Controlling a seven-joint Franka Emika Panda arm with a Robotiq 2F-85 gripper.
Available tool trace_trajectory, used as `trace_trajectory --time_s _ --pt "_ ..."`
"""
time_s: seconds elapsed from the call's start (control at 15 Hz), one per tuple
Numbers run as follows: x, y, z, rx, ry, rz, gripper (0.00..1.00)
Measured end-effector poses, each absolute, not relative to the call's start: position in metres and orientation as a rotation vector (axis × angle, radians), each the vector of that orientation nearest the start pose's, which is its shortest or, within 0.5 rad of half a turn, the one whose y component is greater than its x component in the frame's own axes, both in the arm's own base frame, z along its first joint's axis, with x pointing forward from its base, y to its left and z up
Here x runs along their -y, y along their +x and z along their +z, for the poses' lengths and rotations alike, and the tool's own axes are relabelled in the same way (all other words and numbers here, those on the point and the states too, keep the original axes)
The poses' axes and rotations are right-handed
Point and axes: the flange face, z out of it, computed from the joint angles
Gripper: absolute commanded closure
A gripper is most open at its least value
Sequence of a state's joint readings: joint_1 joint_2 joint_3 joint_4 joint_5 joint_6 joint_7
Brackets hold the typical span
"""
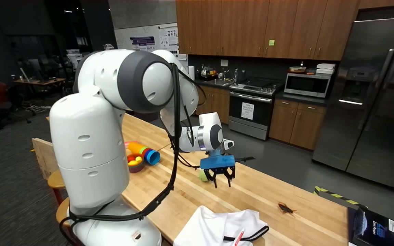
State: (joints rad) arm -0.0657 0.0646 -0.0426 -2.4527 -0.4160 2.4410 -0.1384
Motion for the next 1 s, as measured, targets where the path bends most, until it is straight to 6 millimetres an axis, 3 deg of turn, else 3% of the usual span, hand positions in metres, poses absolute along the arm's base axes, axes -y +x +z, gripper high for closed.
trace_trajectory --time_s 0.27,0.33,1.0 --pt "0.051 0.475 0.265 0.603 -3.327 0.181 0.97" --pt "0.051 0.476 0.266 0.605 -3.327 0.177 0.99" --pt "0.022 0.491 0.281 0.685 -3.329 0.088 1.0"
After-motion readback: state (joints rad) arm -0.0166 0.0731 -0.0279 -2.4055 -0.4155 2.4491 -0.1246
